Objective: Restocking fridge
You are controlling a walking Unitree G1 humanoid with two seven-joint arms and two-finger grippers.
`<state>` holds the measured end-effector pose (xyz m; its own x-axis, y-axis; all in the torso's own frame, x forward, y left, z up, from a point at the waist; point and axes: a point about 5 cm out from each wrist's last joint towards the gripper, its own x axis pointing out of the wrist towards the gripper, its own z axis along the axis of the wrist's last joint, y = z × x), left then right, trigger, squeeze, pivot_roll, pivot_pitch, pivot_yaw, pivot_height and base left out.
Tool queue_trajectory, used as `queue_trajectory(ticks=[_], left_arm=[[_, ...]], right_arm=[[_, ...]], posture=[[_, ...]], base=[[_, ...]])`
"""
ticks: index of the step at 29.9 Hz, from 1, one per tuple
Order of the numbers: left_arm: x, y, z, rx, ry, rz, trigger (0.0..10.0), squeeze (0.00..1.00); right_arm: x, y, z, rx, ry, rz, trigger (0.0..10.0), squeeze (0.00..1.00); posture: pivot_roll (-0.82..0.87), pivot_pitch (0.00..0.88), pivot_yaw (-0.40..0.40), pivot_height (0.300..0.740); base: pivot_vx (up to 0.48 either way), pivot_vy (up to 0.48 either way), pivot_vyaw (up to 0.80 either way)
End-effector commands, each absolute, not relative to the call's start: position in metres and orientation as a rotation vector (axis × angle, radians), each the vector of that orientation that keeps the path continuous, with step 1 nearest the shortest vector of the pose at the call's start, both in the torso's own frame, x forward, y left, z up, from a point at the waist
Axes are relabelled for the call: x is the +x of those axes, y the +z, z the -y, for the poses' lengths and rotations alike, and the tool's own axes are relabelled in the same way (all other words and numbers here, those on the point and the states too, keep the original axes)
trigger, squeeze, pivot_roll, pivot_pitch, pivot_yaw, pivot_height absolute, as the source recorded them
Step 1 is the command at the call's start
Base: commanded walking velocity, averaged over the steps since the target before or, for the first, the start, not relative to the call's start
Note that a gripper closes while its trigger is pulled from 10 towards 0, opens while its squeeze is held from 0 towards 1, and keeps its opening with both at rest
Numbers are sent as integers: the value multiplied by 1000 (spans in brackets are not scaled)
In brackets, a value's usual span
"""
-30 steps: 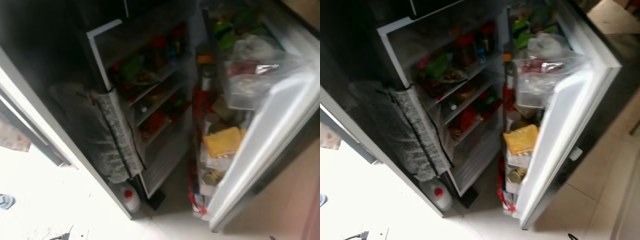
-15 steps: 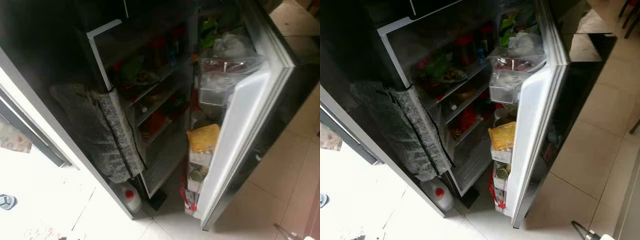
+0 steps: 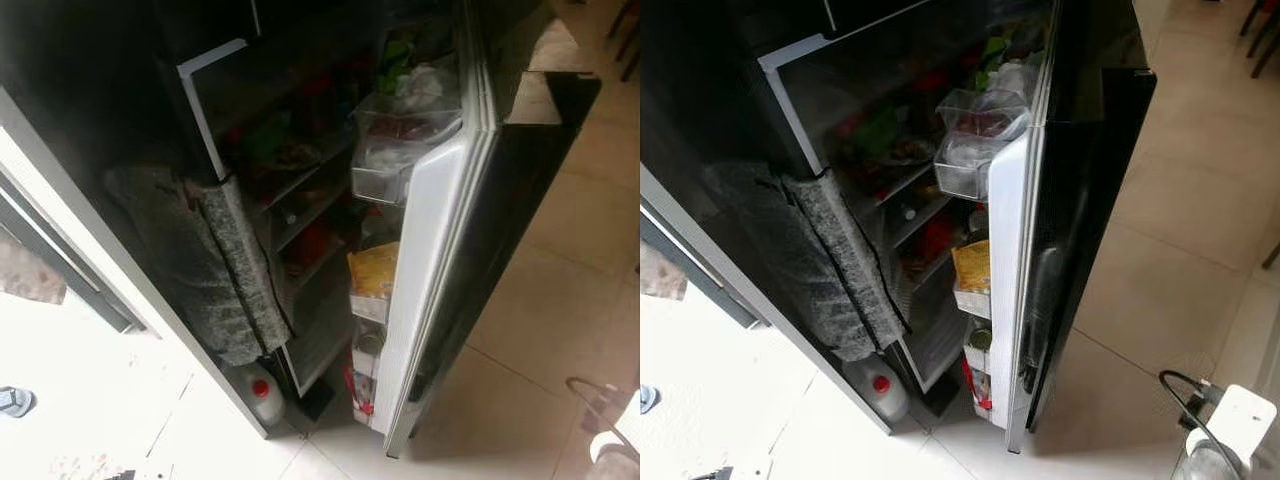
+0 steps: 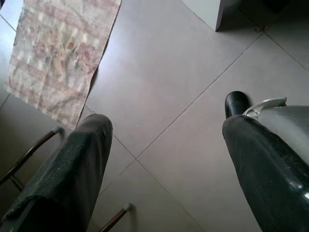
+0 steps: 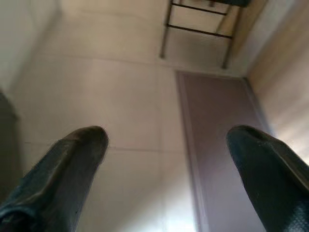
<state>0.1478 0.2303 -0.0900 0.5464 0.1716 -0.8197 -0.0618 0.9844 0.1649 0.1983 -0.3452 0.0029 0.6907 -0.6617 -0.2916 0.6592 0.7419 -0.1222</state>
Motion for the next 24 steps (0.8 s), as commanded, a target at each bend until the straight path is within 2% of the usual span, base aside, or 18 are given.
queue_trajectory(ticks=[1, 4, 8, 10, 12, 15, 17, 21, 24], left_arm=[[146, -91, -232, 137, 147, -1005, 10000, 0], [149, -90, -232, 137, 143, -998, 10000, 0], [150, -89, -232, 135, 141, -996, 10000, 0], [144, -89, -240, 134, 149, -999, 10000, 0], [141, -89, -244, 136, 152, -1002, 10000, 0], [133, -88, -258, 141, 165, -1017, 10000, 0], [130, -87, -261, 140, 166, -1019, 10000, 0], [148, -81, -264, 131, 178, -996, 10000, 0], [153, -78, -267, 125, 176, -993, 10000, 0]], right_arm=[[210, 12, 343, 15, -641, -265, 10000, 0], [228, 24, 331, 73, -433, -186, 10000, 0], [234, 28, 325, 89, -362, -161, 10000, 0], [237, 32, 319, 104, -254, -139, 10000, 0], [237, 32, 320, 105, -225, -148, 10000, 0], [229, 29, 333, 0, -211, -242, 10000, 0], [227, 30, 335, 15, -173, -247, 10000, 0], [238, 48, 321, 13, 78, -180, 10000, 0], [247, 60, 318, 21, 120, -139, 10000, 0]], posture=[[-122, 43, 117, 740], [-123, 43, 117, 740], [-121, 47, 118, 740], [-120, 51, 120, 740], [-118, 54, 120, 740], [-125, 62, 119, 740], [-122, 64, 119, 740], [-124, 69, 120, 740], [-124, 69, 120, 740]], base=[[0, 0, 0], [0, 0, 0], [0, 0, 0], [0, 0, 0], [0, 0, 0], [0, 0, 0], [0, 0, 0], [0, 0, 0], [0, 0, 0]])
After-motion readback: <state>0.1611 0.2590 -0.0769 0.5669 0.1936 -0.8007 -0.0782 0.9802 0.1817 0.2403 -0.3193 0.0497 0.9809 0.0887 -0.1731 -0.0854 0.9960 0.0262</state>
